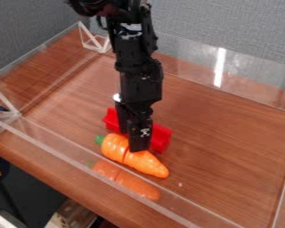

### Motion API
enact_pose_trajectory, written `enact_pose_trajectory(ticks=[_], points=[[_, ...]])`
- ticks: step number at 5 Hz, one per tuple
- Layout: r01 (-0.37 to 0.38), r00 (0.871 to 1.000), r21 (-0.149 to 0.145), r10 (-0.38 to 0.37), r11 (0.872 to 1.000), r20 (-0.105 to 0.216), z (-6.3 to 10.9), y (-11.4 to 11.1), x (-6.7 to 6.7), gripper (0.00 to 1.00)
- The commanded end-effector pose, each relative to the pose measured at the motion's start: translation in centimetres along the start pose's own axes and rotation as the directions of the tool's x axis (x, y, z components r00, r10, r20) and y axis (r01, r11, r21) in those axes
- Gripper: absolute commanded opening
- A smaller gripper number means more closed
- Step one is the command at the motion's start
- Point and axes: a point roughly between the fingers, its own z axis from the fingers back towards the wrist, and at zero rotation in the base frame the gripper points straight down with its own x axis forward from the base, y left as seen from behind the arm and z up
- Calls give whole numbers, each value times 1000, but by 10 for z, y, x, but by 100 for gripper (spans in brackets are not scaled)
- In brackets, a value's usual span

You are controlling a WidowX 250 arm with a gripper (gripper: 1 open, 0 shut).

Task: Remove the red object from the blue plate and put it on the table

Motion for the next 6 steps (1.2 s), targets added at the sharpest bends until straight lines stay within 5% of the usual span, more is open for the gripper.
enact_pose_trajectory(ticks=[1, 3, 5, 6], points=[[1, 1000, 21, -1, 1000, 9, -8, 1, 6, 0], [-62, 998, 20, 61, 998, 9, -25, 0, 7, 0], [17, 1000, 24, -17, 1000, -14, -30, 12, 3, 0], [0, 1000, 25, 0, 1000, -15, -35, 19, 12, 0]])
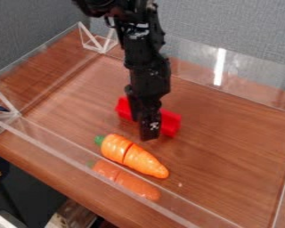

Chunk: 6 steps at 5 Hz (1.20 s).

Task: Remove the red object from the blue plate and put it on the table

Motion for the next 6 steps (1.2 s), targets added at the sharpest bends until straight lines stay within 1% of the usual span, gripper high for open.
enact_pose_trajectory(ticks=[1, 2, 3, 4, 5, 6], points=[[-31, 997, -64, 27, 997, -67, -33, 2, 2, 0], [-49, 997, -55, 45, 997, -67, -18, -7, 0, 0], [-56, 996, -48, 53, 997, -67, -7, -16, 0, 0], [-116, 992, -38, 114, 992, -62, 0, -20, -5, 0], [-184, 982, -14, 183, 983, -43, 15, -26, -9, 0], [-256, 967, 5, 256, 967, -21, 31, -31, -15, 0]])
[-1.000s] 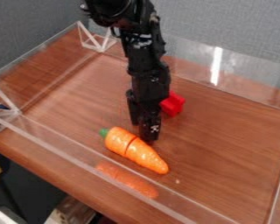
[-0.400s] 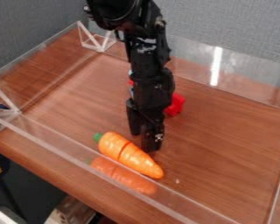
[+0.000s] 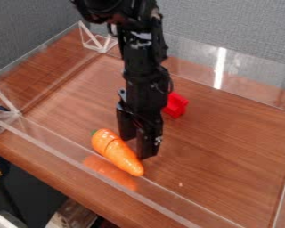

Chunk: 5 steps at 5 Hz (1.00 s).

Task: Remove the red object from the blue plate and put it on the table

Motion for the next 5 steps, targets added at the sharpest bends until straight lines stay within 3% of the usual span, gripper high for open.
enact_pose_trajectory(ticks=[1, 2, 4, 5], points=[[5, 999, 40, -7, 999, 47, 15, -8, 9, 0], [21, 999, 42, -23, 999, 38, 13, -16, 16, 0], [-95, 995, 32, 94, 995, 27, -9, -21, 30, 0], [-63, 997, 48, 62, 997, 36, 1, -21, 42, 0]])
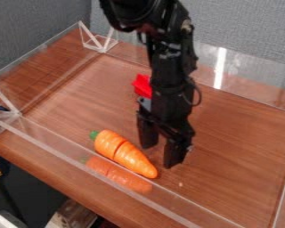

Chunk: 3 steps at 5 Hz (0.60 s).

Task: Remove the red object from the blue plate and put it on the table

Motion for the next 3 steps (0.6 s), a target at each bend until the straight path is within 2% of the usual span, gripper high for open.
enact_pose_trajectory(ticks=[1, 2, 3], points=[[-20, 998, 40, 18, 999, 57, 30, -8, 19, 0], [-48, 997, 49, 45, 998, 58, 36, -18, 27, 0], [-31, 997, 71, 26, 997, 68, 37, -28, 42, 100]])
